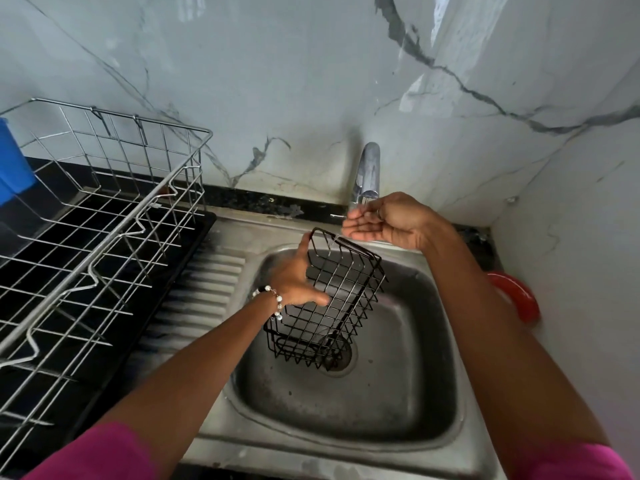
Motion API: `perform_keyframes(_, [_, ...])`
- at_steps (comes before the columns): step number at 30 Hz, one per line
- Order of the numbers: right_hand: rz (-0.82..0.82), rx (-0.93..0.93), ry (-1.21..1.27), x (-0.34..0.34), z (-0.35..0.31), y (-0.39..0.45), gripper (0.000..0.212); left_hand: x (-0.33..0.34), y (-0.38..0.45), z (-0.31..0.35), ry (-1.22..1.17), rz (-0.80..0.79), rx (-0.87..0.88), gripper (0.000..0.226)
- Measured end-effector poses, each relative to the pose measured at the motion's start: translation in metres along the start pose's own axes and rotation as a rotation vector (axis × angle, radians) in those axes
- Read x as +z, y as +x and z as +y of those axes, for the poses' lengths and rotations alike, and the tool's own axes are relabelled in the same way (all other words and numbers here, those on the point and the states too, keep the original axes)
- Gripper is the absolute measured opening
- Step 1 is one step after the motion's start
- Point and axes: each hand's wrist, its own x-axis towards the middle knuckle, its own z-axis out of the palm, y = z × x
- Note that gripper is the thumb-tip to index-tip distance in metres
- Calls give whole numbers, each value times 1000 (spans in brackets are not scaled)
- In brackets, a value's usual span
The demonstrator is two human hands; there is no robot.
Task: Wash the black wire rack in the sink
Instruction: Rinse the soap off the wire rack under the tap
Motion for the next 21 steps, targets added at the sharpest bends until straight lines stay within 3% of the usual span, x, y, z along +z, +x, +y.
perform_keyframes(3, [98,0,-62,-5,3,1,19,1,3,6,117,-7,26,148])
perform_keyframes(7, [-28,-12,46,-3,-2,-4,28,0,6,19,231,-20,42,147])
perform_keyframes(9, [22,10,-2,-2,-2,-4,23,0,6,27,276,-33,35,147])
perform_keyframes(11, [79,16,-39,-2,-1,-4,20,0,6,33,289,-43,20,148])
perform_keyframes(15, [-47,3,35,-2,-1,-4,30,-2,7,38,304,-54,-14,150])
perform_keyframes(19, [69,-13,-9,-1,0,-1,23,-3,4,40,288,-76,-5,150])
perform_keyframes(21, [-1,-26,47,1,3,2,31,-3,3,37,260,-61,-10,150])
